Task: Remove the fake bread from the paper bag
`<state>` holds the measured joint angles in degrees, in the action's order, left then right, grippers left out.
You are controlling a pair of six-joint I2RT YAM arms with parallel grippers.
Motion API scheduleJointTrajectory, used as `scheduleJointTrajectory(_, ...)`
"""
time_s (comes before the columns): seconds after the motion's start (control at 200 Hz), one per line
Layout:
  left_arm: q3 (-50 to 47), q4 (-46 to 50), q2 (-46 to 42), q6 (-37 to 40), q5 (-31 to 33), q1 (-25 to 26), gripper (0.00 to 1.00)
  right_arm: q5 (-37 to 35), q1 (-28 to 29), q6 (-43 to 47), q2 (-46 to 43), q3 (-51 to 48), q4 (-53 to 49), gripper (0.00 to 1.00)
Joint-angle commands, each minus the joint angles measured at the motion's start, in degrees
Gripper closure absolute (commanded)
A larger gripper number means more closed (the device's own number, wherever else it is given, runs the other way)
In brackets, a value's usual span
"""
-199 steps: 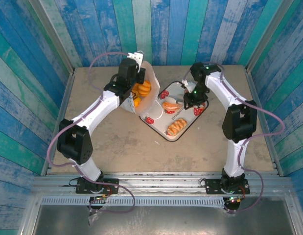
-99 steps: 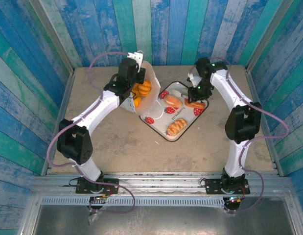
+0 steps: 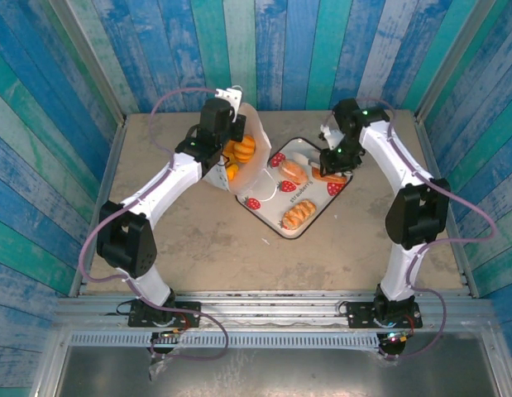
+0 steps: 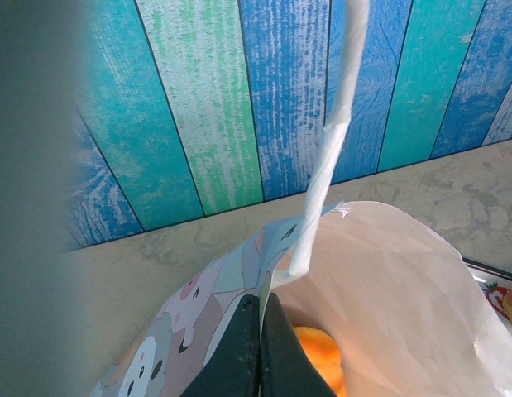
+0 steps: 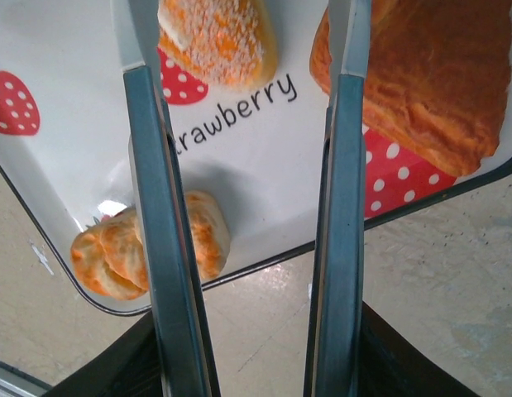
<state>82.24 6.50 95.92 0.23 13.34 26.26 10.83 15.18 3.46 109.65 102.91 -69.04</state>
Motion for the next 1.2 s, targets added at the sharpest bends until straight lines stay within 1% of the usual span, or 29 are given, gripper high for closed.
scheduleJointTrajectory(0.0, 1.8, -2.0, 0.2, 0.0, -0.3, 0.1, 1.0, 1.5, 0.0, 1.5, -1.6, -2.7, 0.6, 0.52)
scheduleJointTrajectory(0.195, 1.5, -1.9, 0.0, 0.1, 0.0, 0.1, 1.0, 3.3, -0.1, 3.1, -0.3, -4.2, 2.2, 0.52)
scheduleJointTrajectory(0.471, 1.8, -1.7, 0.0, 0.4, 0.0, 0.1, 1.0, 5.7, -0.1, 4.5, 3.0, -2.2, 2.5, 0.52)
scheduleJointTrajectory(0.681, 2.0, -1.8, 0.1, 0.1, -0.5, 0.1, 1.0, 5.8, -0.1, 4.5, 4.8, -0.7, 2.2, 0.52)
scheduleJointTrajectory(0.877, 1.7, -1.6, -0.1, 0.3, -0.1, 0.1, 1.0, 5.4, -0.1, 3.6, 5.3, 0.2, 1.8, 0.62)
scheduleJointTrajectory(1.197, 1.6, -1.7, -0.1, 0.3, -0.1, 0.1, 1.0, 3.8, 0.0, 1.0, 2.9, 0.5, 3.5, 0.7)
